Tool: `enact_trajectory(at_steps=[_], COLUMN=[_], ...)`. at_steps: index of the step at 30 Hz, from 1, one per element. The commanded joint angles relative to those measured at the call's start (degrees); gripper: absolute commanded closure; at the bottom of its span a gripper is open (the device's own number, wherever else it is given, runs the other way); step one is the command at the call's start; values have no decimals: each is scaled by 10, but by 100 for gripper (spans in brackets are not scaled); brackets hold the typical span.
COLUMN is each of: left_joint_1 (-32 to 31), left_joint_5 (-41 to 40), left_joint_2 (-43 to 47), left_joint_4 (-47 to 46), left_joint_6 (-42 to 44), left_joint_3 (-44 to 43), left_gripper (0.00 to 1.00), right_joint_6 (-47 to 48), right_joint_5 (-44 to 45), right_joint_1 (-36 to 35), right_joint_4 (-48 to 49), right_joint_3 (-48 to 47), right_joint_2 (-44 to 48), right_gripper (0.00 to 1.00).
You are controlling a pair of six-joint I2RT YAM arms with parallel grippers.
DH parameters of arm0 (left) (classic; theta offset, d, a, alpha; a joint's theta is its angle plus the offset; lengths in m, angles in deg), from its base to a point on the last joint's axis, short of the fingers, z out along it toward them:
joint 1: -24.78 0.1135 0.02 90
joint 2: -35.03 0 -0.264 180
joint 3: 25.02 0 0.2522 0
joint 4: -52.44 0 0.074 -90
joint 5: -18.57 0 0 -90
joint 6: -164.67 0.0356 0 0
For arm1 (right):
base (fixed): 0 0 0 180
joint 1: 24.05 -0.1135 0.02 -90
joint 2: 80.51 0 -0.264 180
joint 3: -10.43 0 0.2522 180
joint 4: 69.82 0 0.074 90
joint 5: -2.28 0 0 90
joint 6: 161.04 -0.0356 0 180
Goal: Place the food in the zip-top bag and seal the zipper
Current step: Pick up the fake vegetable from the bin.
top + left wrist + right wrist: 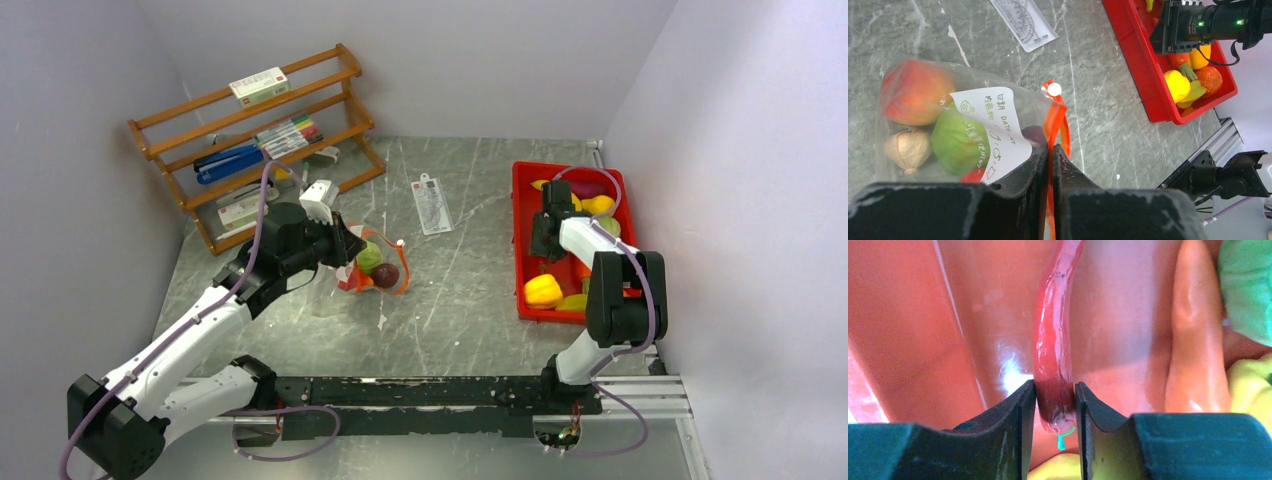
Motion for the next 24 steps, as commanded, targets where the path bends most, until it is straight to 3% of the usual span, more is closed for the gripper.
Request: enact_trajectory(at_steps=[1, 9, 24], left_joint_1=[3, 4, 3], left_joint_5=[-7, -10, -13], left_joint_2=[8, 7, -11], left_joint_4=[-18, -16, -12], left_joint_6=[-3, -1, 1], left_joint_3=[-6, -8, -14], left_gripper=[93, 93, 93], right_joint_6=[2, -3, -18], right_joint_5=[39, 54, 67], right_joint_1=[-3, -2, -13], right_joint_4=[26, 38, 17], right_joint_3=[-15, -15, -27], right_joint_2=[2, 3, 114], right_gripper=[69, 74, 78])
